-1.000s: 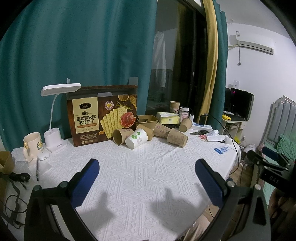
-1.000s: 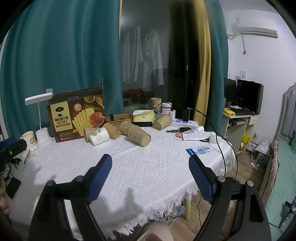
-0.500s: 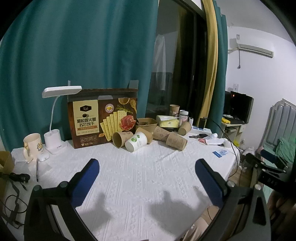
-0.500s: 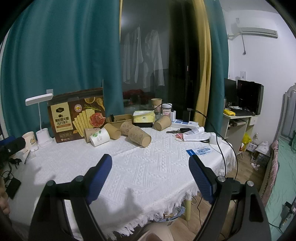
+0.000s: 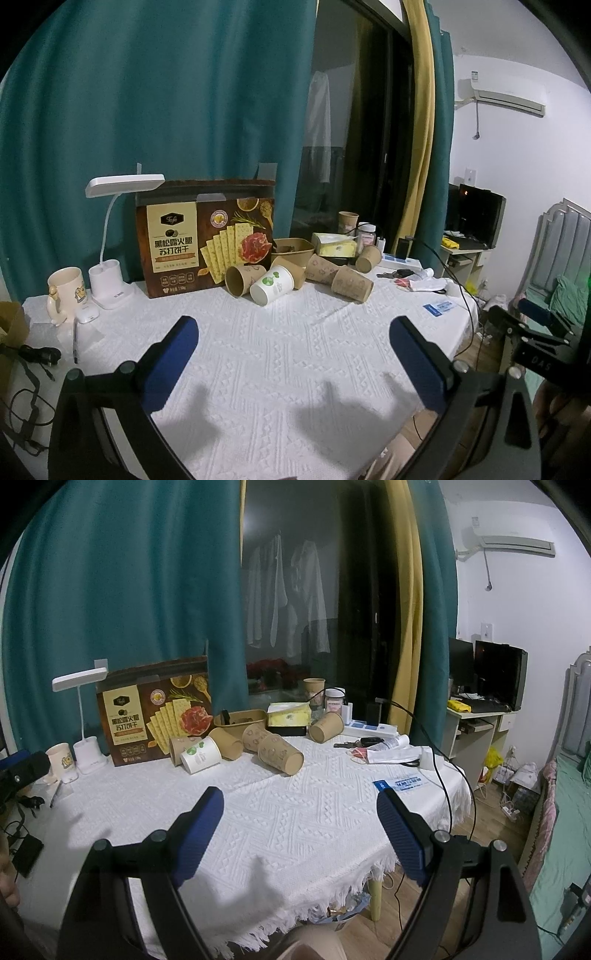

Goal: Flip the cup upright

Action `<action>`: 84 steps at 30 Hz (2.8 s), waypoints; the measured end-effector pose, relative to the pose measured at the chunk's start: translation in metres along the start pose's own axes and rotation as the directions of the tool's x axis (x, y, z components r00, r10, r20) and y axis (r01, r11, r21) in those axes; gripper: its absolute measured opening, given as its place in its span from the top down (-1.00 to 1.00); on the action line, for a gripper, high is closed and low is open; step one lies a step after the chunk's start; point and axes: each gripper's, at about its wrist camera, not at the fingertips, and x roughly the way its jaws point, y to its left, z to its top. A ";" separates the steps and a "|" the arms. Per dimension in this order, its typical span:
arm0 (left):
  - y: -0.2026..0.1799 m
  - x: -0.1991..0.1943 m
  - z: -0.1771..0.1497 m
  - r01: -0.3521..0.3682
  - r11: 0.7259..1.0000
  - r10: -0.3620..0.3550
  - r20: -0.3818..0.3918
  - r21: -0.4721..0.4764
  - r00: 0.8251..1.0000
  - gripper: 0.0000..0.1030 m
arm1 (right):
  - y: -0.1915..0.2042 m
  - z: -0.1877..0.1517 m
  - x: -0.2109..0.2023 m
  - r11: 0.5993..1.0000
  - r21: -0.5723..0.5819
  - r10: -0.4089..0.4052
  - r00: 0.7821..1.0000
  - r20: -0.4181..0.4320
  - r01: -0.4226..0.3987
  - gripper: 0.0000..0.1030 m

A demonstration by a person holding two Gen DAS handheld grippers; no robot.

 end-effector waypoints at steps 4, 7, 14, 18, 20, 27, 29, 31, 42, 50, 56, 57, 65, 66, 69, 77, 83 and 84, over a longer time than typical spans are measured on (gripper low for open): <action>-0.002 -0.002 0.001 0.001 1.000 -0.001 0.005 0.006 1.000 -1.00 | 0.000 0.001 0.000 1.000 0.000 0.000 1.000 0.001 0.000 -0.62; -0.002 -0.003 0.002 0.006 1.000 -0.006 0.007 0.007 1.000 -1.00 | 0.000 0.001 0.000 1.000 0.000 0.000 1.000 0.001 0.000 -0.62; 0.000 -0.004 0.003 0.036 0.999 -0.036 0.004 -0.013 0.999 -1.00 | 0.000 0.000 0.001 1.000 0.001 0.001 1.000 0.003 -0.001 -0.62; 0.000 -0.005 0.002 0.033 0.999 -0.033 0.013 -0.007 0.999 -1.00 | 0.003 0.002 -0.003 1.000 0.001 0.001 1.000 0.004 -0.001 -0.62; -0.001 -0.006 0.001 0.032 0.999 -0.032 0.016 -0.005 0.999 -1.00 | 0.002 0.002 -0.003 1.000 0.002 0.002 1.000 0.003 -0.002 -0.62; 0.001 -0.001 -0.003 0.042 0.999 -0.042 0.004 -0.020 0.999 -1.00 | 0.008 0.013 0.006 1.000 0.018 0.023 0.999 -0.025 -0.023 -0.62; 0.002 0.007 -0.003 0.046 0.999 -0.046 -0.021 -0.010 0.999 -1.00 | 0.007 0.012 0.014 0.999 0.024 0.031 0.999 -0.041 -0.030 -0.62; 0.003 0.019 -0.003 0.047 0.999 -0.047 -0.052 0.007 0.998 -1.00 | 0.003 0.011 0.030 0.999 0.034 0.045 0.997 -0.069 -0.042 -0.62; 0.004 0.151 -0.001 0.045 0.971 0.016 -0.252 0.235 0.968 -1.00 | -0.018 -0.002 0.147 0.993 0.066 0.108 0.967 -0.233 -0.095 -0.62; 0.014 0.275 0.010 0.092 0.929 0.052 -0.373 0.360 0.926 -0.60 | -0.029 -0.013 0.222 0.989 0.079 0.142 0.942 -0.305 -0.124 -0.62; 0.012 0.344 0.021 0.113 0.898 0.075 -0.401 0.425 0.913 -0.58 | -0.037 -0.017 0.257 0.986 0.109 0.152 0.930 -0.335 -0.122 -0.62; 0.011 0.353 0.022 0.113 0.891 0.083 -0.404 0.439 0.911 -0.55 | -0.038 -0.018 0.261 0.986 0.114 0.154 0.928 -0.339 -0.122 -0.62; 0.005 0.407 0.014 0.124 0.843 0.148 -0.447 0.523 0.882 -0.48 | -0.049 -0.023 0.275 0.985 0.134 0.152 0.924 -0.351 -0.111 -0.62; 0.005 0.411 0.013 0.124 0.841 0.153 -0.452 0.526 0.879 -0.48 | -0.050 -0.024 0.275 0.985 0.135 0.150 0.924 -0.351 -0.108 -0.62; 0.004 0.422 0.008 0.126 0.830 0.176 -0.468 0.544 0.866 -0.33 | -0.054 -0.027 0.275 0.985 0.140 0.147 0.924 -0.353 -0.103 -0.62; 0.002 0.415 0.010 0.125 0.830 0.191 -0.488 0.543 0.851 -0.17 | -0.057 -0.026 0.257 0.984 0.148 0.148 0.932 -0.332 -0.103 -0.62; -0.002 0.359 0.026 0.121 0.883 0.124 -0.474 0.454 0.872 -0.17 | -0.055 -0.022 0.224 0.983 0.147 0.152 0.944 -0.293 -0.113 -0.62; -0.004 0.346 0.027 0.113 0.890 0.119 -0.464 0.442 0.878 -0.17 | -0.055 -0.023 0.218 0.982 0.149 0.156 0.945 -0.288 -0.116 -0.62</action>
